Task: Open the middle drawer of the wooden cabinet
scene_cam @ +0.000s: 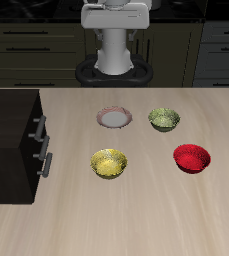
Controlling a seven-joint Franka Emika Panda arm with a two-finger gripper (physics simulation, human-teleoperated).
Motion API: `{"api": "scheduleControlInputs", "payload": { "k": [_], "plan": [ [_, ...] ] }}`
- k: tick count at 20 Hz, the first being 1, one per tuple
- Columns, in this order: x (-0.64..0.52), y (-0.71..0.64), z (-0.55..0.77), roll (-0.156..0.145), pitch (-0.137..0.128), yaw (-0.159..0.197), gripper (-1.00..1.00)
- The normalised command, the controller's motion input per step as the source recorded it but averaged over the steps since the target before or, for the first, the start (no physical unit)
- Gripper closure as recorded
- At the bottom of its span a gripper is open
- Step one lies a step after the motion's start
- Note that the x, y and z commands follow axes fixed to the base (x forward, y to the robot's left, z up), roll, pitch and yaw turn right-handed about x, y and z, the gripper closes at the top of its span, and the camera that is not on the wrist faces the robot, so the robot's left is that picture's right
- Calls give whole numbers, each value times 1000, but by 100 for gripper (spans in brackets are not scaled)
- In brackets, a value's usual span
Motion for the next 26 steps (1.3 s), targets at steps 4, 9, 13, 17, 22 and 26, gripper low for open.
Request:
{"api": "scheduleControlInputs", "payload": {
  "k": [4,9,13,17,22,26],
  "plan": [
    [-7,-9,-12,-8,-7,4,-100],
    [-13,4,-66,-3,2,-2,-100],
    [-10,0,-44,-3,2,-1,-100],
    [-29,71,-162,13,4,1,-100],
    [24,28,-128,-13,5,5,-100],
    [-17,-44,-80,-20,-6,19,-100]
  ]
}}
